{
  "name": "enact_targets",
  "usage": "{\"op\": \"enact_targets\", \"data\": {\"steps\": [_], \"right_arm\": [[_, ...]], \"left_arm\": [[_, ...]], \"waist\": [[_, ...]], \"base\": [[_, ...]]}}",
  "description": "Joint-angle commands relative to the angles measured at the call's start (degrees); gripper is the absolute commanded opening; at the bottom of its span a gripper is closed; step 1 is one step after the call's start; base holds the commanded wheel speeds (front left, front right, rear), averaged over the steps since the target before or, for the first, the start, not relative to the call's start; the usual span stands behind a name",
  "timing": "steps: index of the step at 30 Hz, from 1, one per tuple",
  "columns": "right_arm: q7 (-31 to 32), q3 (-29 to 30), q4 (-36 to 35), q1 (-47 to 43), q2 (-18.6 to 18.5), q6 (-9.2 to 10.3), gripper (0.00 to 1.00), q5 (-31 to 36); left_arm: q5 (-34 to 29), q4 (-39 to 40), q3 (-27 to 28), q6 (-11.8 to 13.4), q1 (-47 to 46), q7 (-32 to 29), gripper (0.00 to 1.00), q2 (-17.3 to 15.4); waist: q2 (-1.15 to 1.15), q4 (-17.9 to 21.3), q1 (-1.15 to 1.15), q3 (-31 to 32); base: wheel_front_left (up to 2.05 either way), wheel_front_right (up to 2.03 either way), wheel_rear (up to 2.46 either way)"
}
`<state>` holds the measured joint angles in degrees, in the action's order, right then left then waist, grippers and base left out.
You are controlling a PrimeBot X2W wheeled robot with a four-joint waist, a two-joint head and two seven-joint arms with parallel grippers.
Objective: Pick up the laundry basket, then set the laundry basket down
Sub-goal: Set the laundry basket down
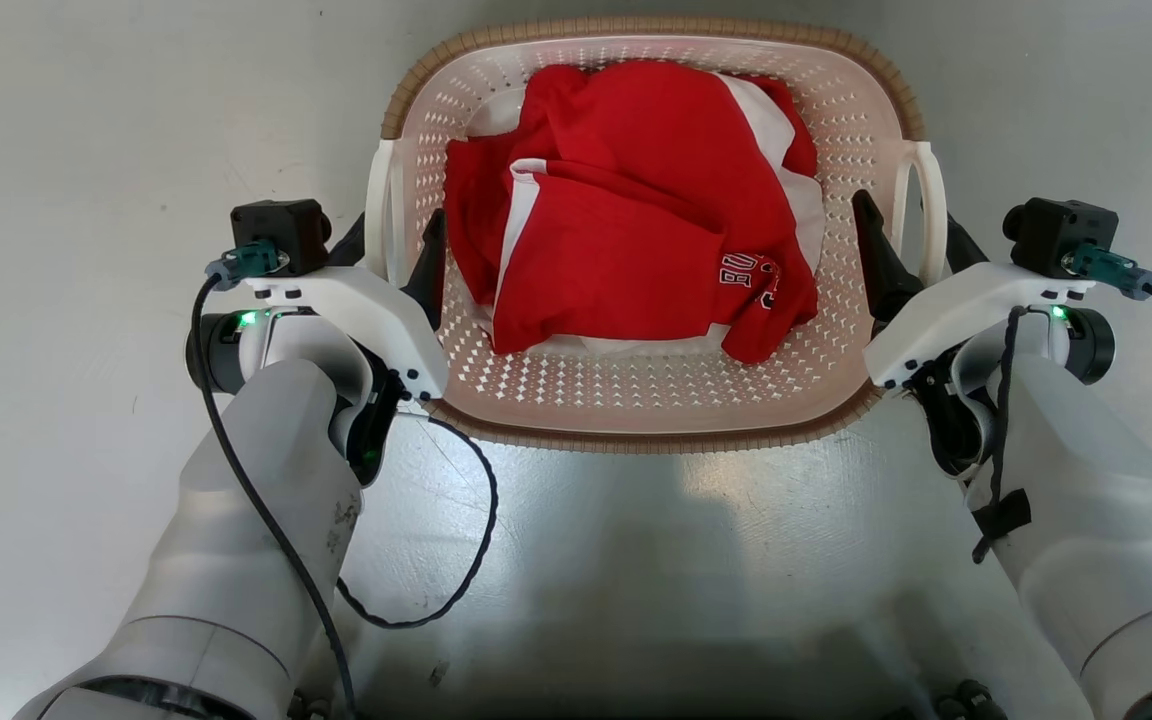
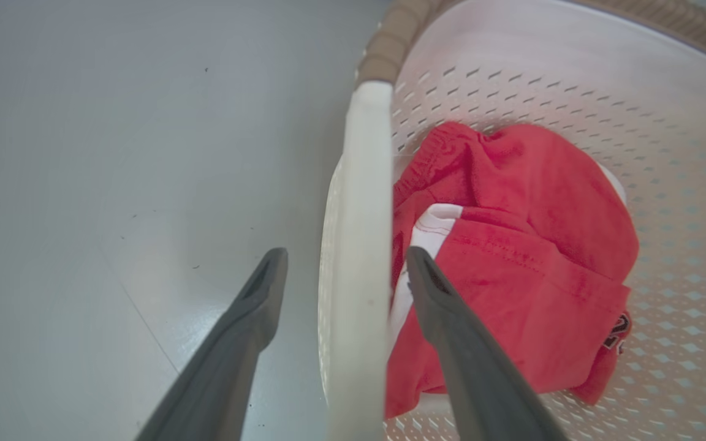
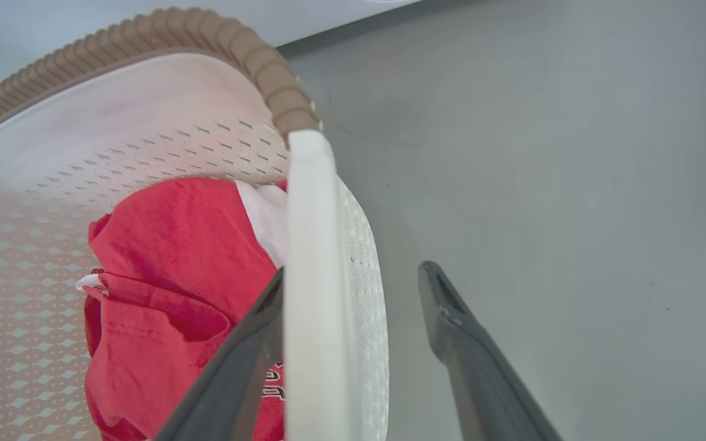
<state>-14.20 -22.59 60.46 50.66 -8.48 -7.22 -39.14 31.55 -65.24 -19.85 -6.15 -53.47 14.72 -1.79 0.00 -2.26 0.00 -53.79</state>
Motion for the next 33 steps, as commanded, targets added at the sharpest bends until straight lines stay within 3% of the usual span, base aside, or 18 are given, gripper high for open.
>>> {"op": "enact_targets", "data": {"steps": [1, 17, 33], "right_arm": [[-0.8, -0.75, 0.19, -2.62, 1.16, -0.26, 1.0, 0.8], [-0.8, -0.14, -0.21, -3.65, 1.98, -0.26, 1.0, 0.55], [-0.8, 0.75, -8.14, -10.84, 1.79, -0.26, 1.0, 1.92]], "left_arm": [[-0.67, -0.15, 1.48, -0.39, 1.0, 0.28, 1.0, -1.34], [-4.57, 1.69, 4.46, -0.89, 3.2, 0.28, 1.0, -2.04], [-10.15, 11.47, 12.24, -1.14, 12.71, 0.28, 1.0, -3.21]], "waist": [[0.0, -0.03, 0.0, 0.22], [0.0, 1.23, 0.0, 5.62], [0.0, 3.35, 0.0, 21.49]], "base": [[0.0, 0.0, 0.0], [0.0, 0.0, 0.0], [0.0, 0.0, 0.0]]}}
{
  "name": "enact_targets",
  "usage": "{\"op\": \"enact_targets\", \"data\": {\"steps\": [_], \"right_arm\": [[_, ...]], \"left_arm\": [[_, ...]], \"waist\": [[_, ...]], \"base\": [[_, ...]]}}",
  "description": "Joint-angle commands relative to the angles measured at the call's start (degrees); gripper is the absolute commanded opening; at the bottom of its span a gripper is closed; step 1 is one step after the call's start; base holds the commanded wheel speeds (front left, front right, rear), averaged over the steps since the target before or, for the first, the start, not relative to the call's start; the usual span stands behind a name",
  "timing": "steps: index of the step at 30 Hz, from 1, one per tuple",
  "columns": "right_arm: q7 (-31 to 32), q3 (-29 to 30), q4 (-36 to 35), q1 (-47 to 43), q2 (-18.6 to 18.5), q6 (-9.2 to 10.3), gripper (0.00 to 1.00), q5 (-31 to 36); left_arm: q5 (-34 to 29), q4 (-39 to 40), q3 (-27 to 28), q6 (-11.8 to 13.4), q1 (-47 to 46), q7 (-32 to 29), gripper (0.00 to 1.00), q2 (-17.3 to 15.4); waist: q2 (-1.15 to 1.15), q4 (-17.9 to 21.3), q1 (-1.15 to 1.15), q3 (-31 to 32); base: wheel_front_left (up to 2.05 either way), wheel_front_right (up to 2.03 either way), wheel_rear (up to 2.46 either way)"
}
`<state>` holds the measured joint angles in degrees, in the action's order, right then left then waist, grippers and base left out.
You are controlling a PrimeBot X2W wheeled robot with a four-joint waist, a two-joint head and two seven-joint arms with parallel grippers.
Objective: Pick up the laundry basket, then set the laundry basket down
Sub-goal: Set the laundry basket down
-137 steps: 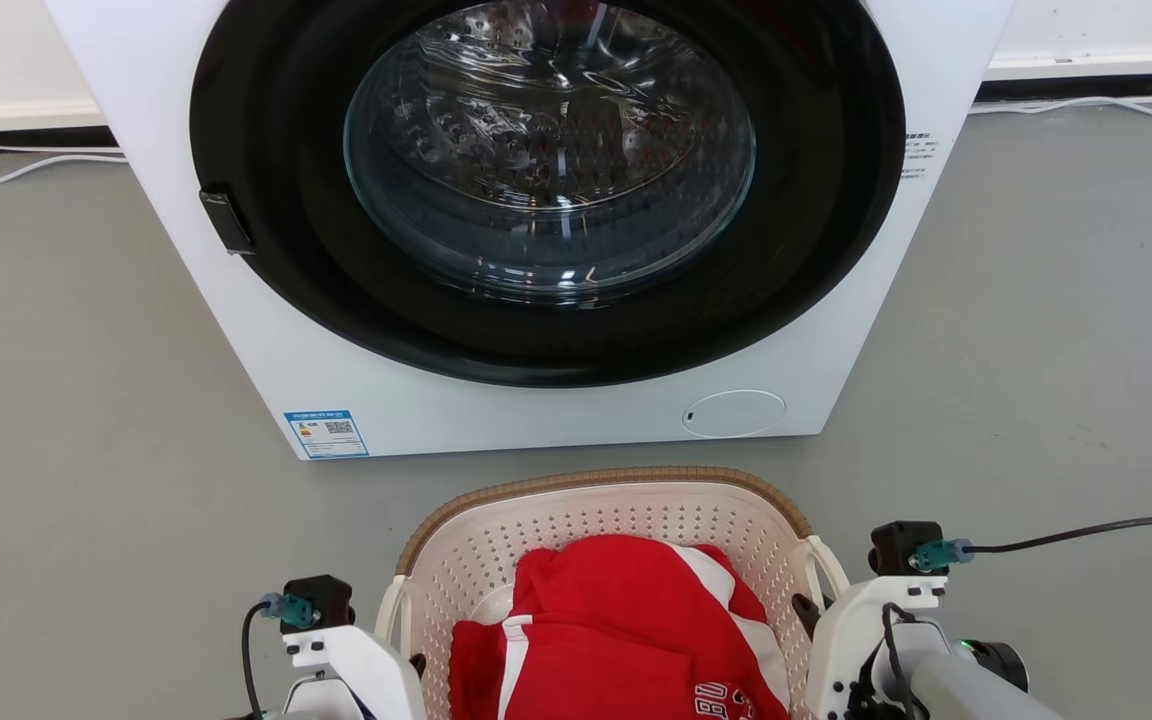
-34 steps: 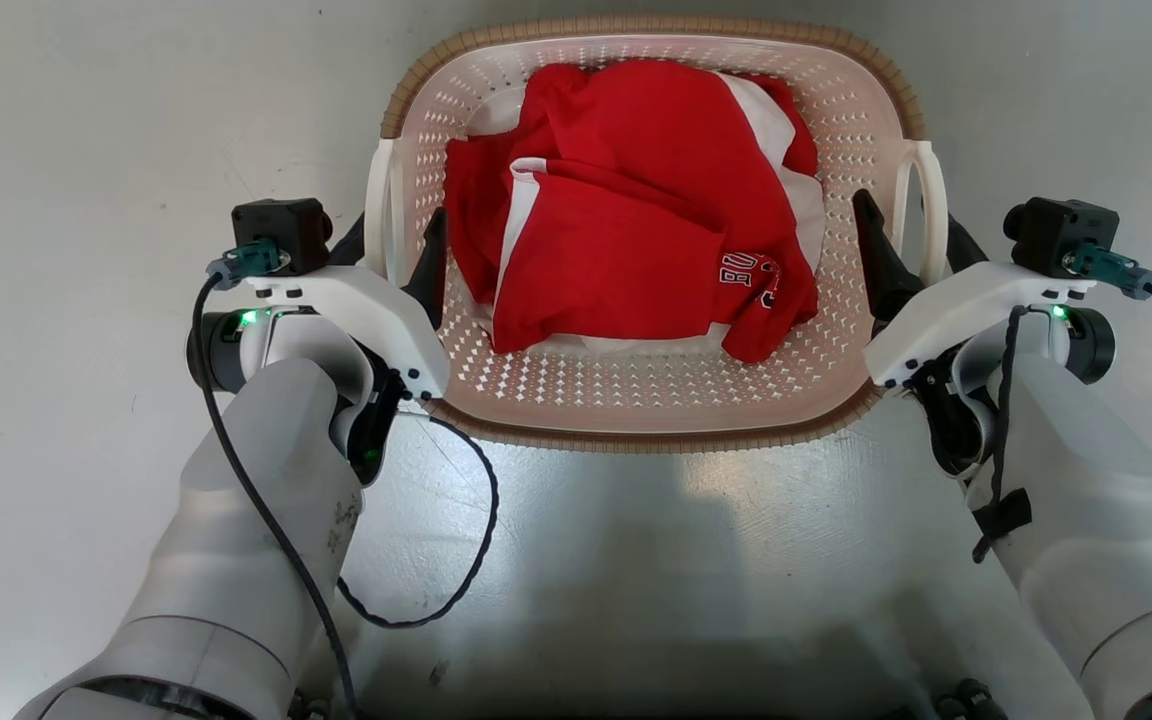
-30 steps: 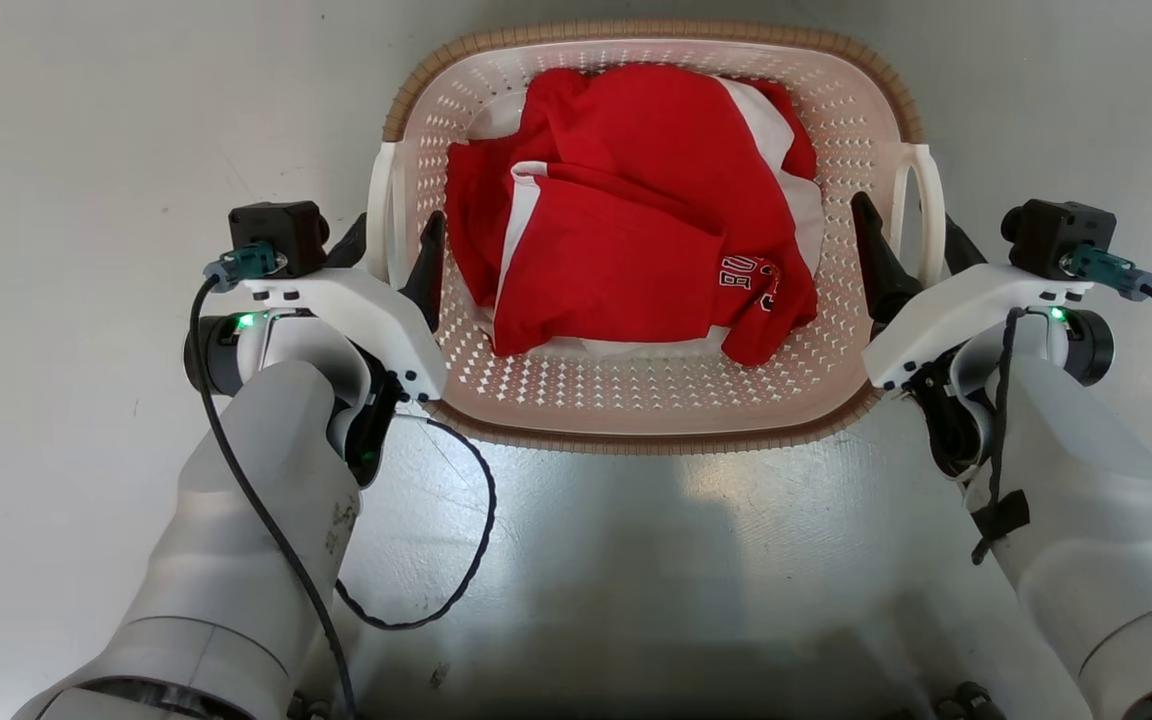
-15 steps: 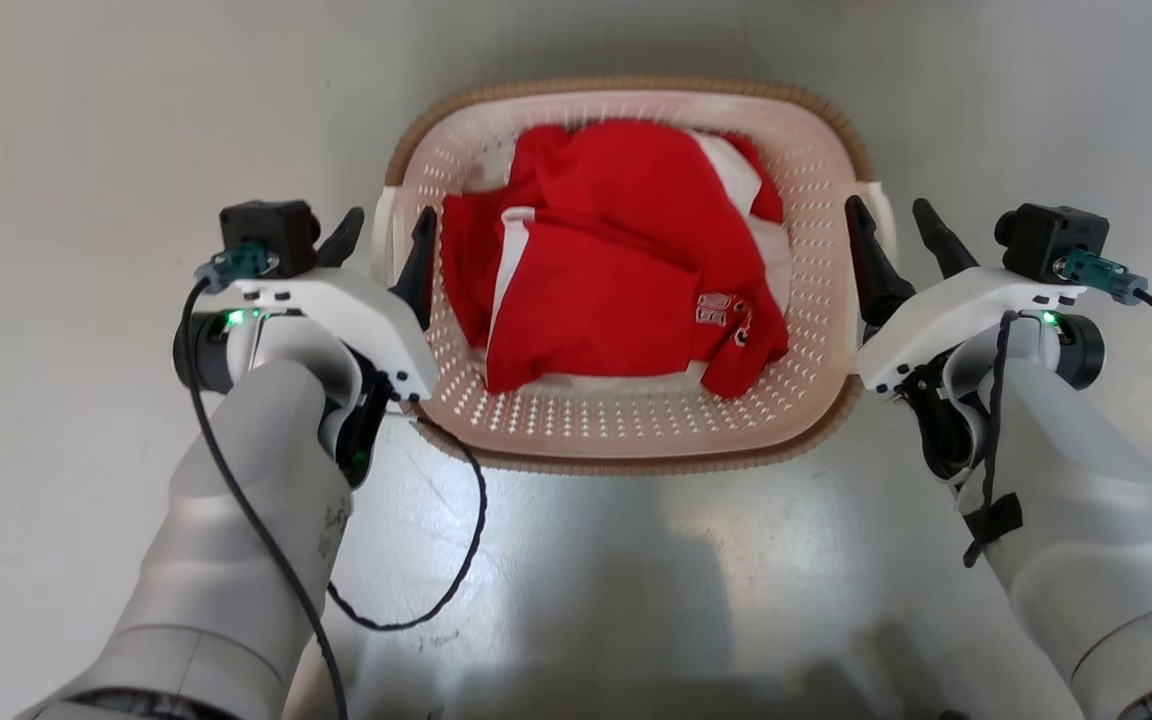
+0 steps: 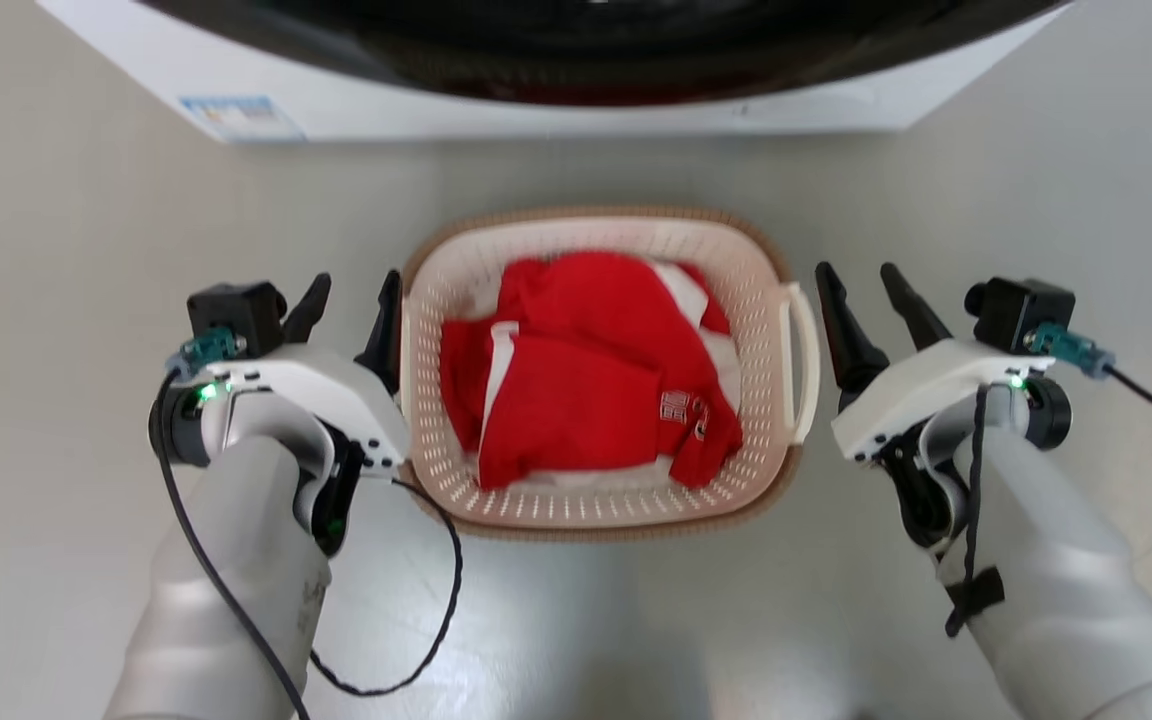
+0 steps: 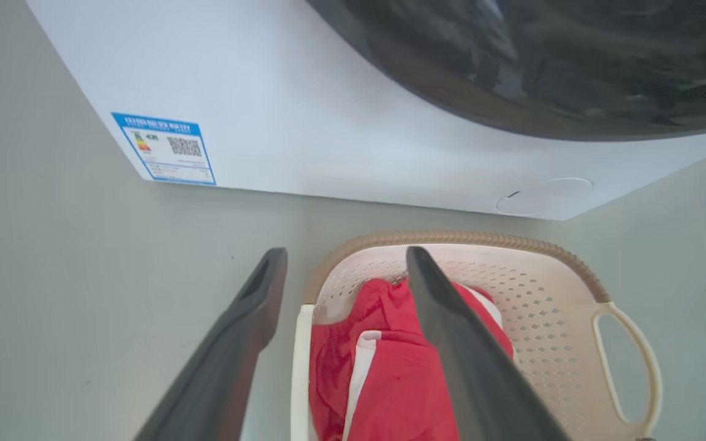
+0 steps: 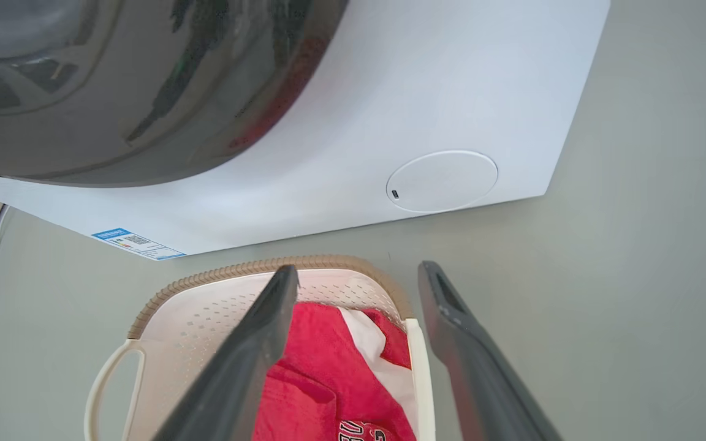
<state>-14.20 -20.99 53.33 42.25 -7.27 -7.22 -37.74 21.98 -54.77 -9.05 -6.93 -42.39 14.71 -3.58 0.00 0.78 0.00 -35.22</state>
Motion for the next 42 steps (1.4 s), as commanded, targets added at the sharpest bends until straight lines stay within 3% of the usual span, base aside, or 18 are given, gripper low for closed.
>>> {"op": "enact_targets", "data": {"steps": [1, 13, 21, 42], "right_arm": [[-0.8, -0.68, -1.78, -3.07, 0.5, -0.26, 1.0, 0.95], [-0.8, 2.91, -9.78, -11.59, 1.01, -0.26, 1.0, 4.6], [-0.8, 5.28, -13.63, -16.17, 1.11, -0.26, 1.0, 5.84], [-0.8, 12.86, -27.84, -27.2, 1.23, -0.26, 1.0, 15.7]], "left_arm": [[-1.11, 1.89, 1.82, -0.38, 2.33, 0.29, 1.0, -1.36], [-5.24, 10.8, 5.23, -0.54, 12.05, 0.29, 1.0, -0.58], [-5.18, 16.0, 5.17, -0.55, 16.83, 0.29, 1.0, -0.32], [-6.97, 31.07, 8.03, -0.56, 28.07, 0.29, 1.0, 0.34]], "waist": [[0.0, 0.28, 0.0, 4.06], [0.0, 0.55, 0.0, 18.18], [0.0, 0.61, 0.0, 23.81], [0.0, 1.03, 0.0, 31.35]], "base": [[0.0, 0.0, 0.0], [0.0, 0.0, 0.0], [0.0, 0.0, 0.0], [0.0, 0.0, 0.0]]}}
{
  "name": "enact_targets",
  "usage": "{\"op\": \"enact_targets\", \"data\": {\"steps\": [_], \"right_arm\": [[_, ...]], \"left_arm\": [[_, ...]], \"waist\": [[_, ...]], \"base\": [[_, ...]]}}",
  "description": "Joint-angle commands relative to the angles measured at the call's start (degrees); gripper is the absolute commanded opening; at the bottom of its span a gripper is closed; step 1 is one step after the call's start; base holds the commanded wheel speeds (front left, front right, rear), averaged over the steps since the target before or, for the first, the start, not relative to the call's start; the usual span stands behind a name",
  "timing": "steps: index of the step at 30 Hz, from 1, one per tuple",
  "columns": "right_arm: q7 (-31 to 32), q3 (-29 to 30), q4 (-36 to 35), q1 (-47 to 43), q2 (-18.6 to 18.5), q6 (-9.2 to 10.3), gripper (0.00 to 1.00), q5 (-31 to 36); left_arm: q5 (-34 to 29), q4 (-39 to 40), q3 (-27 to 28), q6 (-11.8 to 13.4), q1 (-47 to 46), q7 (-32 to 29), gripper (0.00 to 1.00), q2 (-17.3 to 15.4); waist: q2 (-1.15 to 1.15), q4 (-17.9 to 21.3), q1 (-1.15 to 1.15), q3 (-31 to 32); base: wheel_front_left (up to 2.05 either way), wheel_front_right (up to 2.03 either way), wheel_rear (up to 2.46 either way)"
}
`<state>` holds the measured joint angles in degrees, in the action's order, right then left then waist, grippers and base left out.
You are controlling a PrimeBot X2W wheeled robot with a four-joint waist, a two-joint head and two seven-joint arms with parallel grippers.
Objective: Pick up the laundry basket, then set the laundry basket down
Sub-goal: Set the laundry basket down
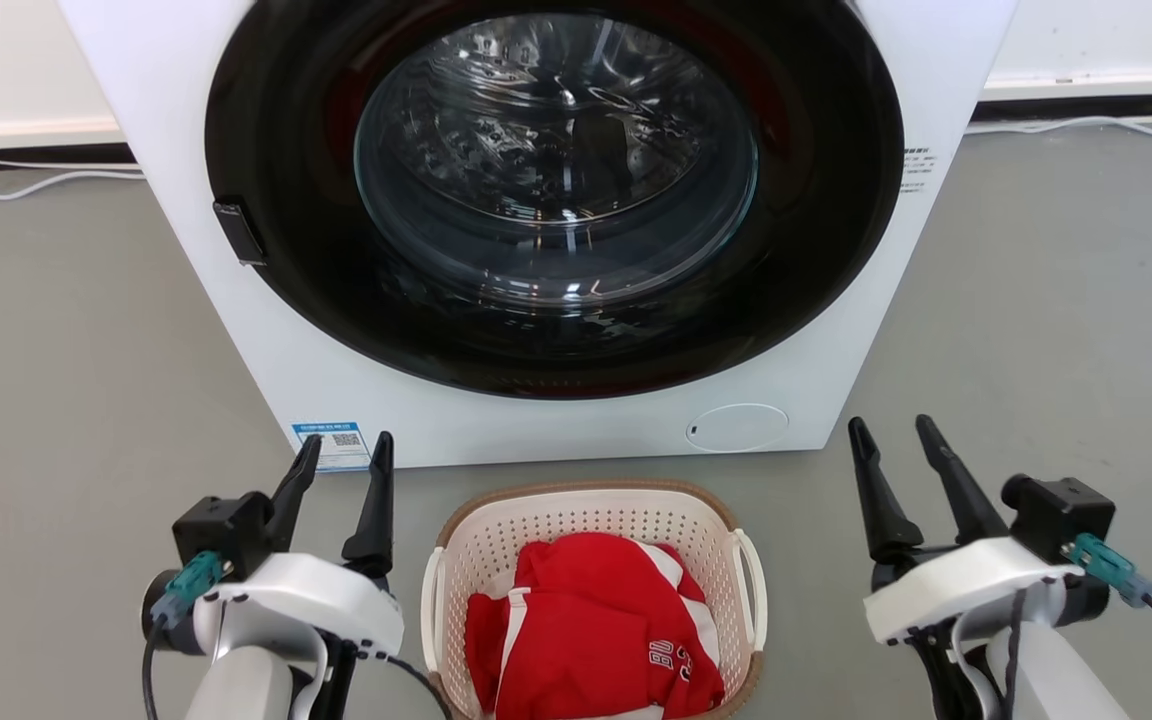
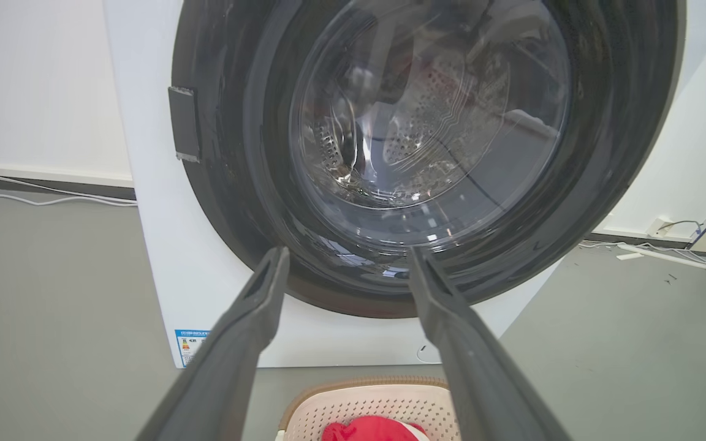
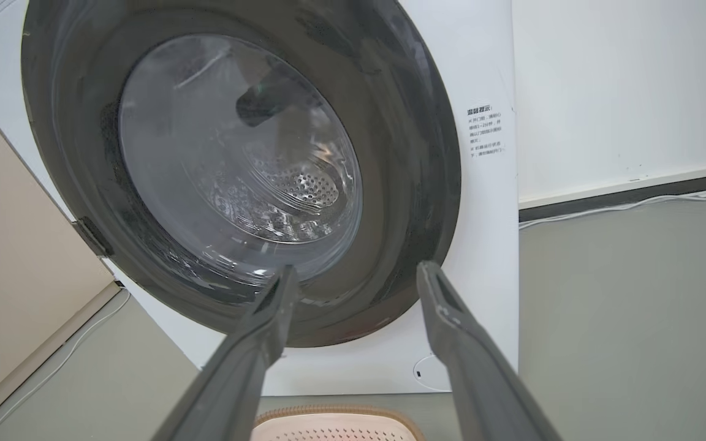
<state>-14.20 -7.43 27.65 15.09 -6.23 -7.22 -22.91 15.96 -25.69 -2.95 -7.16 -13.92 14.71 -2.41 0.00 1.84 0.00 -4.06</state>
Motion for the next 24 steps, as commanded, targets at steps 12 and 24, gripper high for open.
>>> {"op": "enact_targets", "data": {"steps": [12, 24], "right_arm": [[-0.8, 6.15, -10.32, -5.26, 2.24, -0.26, 1.0, 7.35], [-0.8, 7.3, -11.53, -6.0, 2.62, -0.26, 1.0, 8.57]], "left_arm": [[-1.91, 11.38, 3.77, 0.08, 5.73, 0.29, 1.0, -0.5], [-0.76, 11.84, 2.18, 0.0, 6.76, 0.29, 1.0, -0.48]], "waist": [[0.0, -0.42, 0.0, 1.91], [0.0, -0.51, 0.0, 1.87]], "base": [[0.0, 0.0, 0.0], [0.0, 0.0, 0.0]]}}
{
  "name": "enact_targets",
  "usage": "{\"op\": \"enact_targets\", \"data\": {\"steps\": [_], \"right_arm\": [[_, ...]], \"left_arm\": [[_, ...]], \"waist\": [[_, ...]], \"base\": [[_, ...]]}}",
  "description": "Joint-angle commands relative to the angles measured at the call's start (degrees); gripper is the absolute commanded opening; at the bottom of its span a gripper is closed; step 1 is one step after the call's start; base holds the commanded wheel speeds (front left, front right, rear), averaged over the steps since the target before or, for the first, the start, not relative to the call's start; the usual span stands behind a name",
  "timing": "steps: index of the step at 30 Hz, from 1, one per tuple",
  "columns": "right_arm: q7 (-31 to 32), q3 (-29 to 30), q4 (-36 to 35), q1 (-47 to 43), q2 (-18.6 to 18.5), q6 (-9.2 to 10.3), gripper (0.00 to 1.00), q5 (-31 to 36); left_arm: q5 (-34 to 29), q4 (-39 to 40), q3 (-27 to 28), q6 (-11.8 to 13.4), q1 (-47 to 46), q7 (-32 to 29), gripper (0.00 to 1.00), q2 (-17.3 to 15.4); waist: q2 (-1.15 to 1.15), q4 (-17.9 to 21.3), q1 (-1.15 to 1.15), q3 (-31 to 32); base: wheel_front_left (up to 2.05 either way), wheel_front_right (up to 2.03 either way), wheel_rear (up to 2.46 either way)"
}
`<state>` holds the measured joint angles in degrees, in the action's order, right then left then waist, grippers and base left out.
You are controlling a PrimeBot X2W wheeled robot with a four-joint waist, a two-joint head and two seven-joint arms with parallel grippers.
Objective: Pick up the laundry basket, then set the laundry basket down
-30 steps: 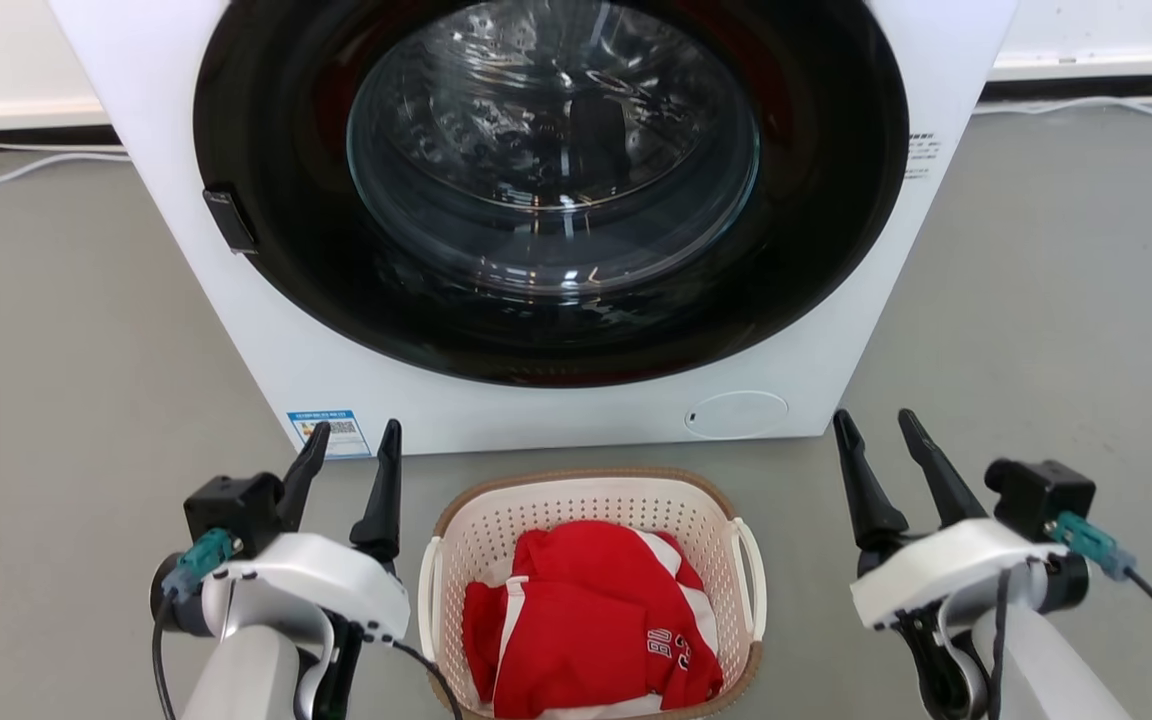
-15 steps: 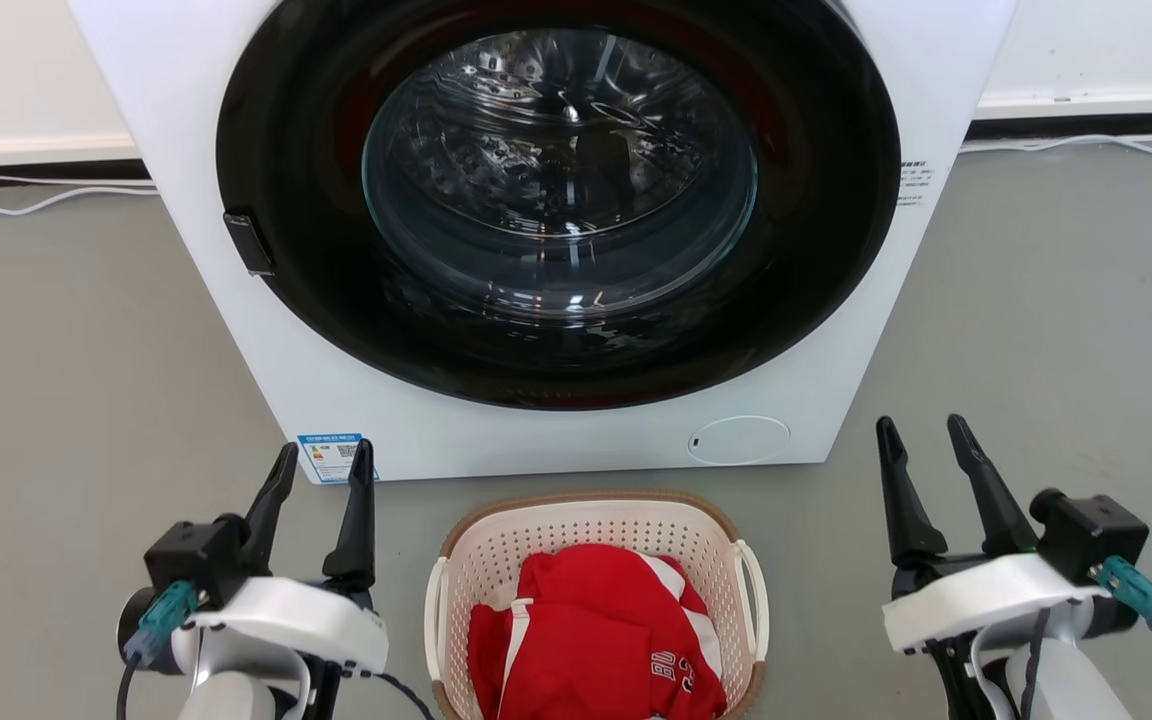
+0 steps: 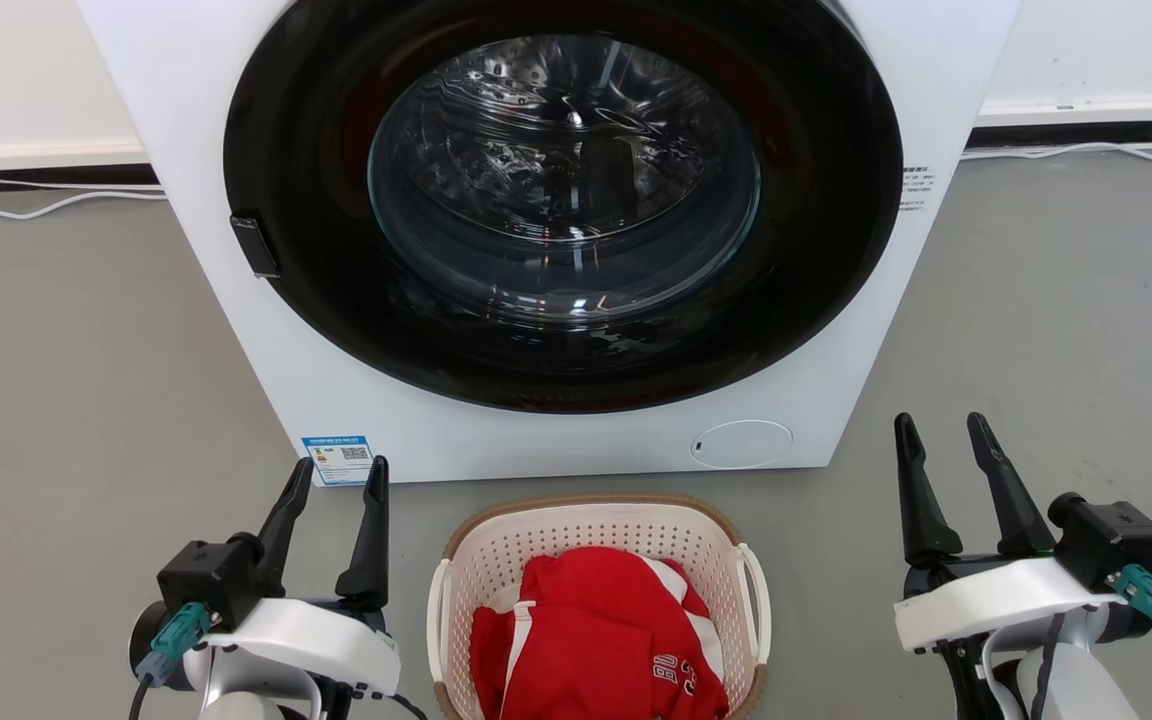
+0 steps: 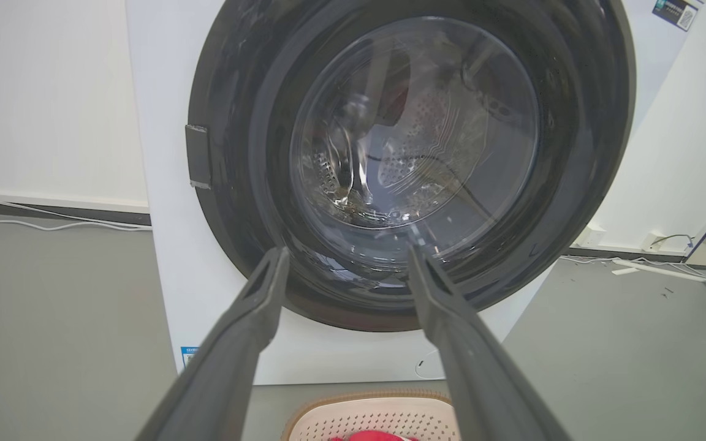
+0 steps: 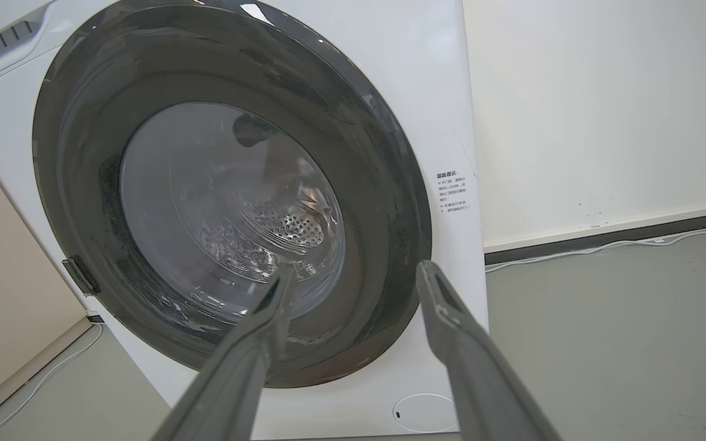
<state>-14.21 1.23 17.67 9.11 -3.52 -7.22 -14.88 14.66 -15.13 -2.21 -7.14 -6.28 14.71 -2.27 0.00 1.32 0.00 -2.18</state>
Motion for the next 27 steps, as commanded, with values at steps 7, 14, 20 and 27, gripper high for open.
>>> {"op": "enact_targets", "data": {"steps": [7, 14, 20, 27], "right_arm": [[-0.79, -1.25, -1.51, 0.15, 0.05, -0.26, 1.0, 0.77], [-0.79, -1.45, -1.57, 0.32, 0.21, -0.26, 1.0, 0.85], [-0.79, -1.53, -1.67, 0.26, 0.28, -0.26, 1.0, 0.94], [-0.79, -1.84, -1.24, 0.29, 0.33, -0.26, 1.0, 0.52]], "left_arm": [[0.66, 0.55, 1.33, -0.04, -1.34, 0.29, 1.0, -0.62], [0.61, -0.08, 1.63, -0.08, -1.84, 0.29, 1.0, -0.61], [0.88, -0.38, 1.73, -0.06, -1.92, 0.29, 1.0, -0.61], [1.14, -0.52, 1.72, -0.06, -1.92, 0.29, 1.0, -0.61]], "waist": [[0.0, 0.16, 0.0, -0.2], [0.0, 0.27, 0.0, -0.31], [0.0, 0.36, 0.0, -0.24], [0.0, 0.58, 0.0, -0.03]], "base": [[0.0, 0.0, 0.0], [0.0, 0.0, 0.0], [0.0, 0.0, 0.0], [0.0, 0.0, 0.0]]}}
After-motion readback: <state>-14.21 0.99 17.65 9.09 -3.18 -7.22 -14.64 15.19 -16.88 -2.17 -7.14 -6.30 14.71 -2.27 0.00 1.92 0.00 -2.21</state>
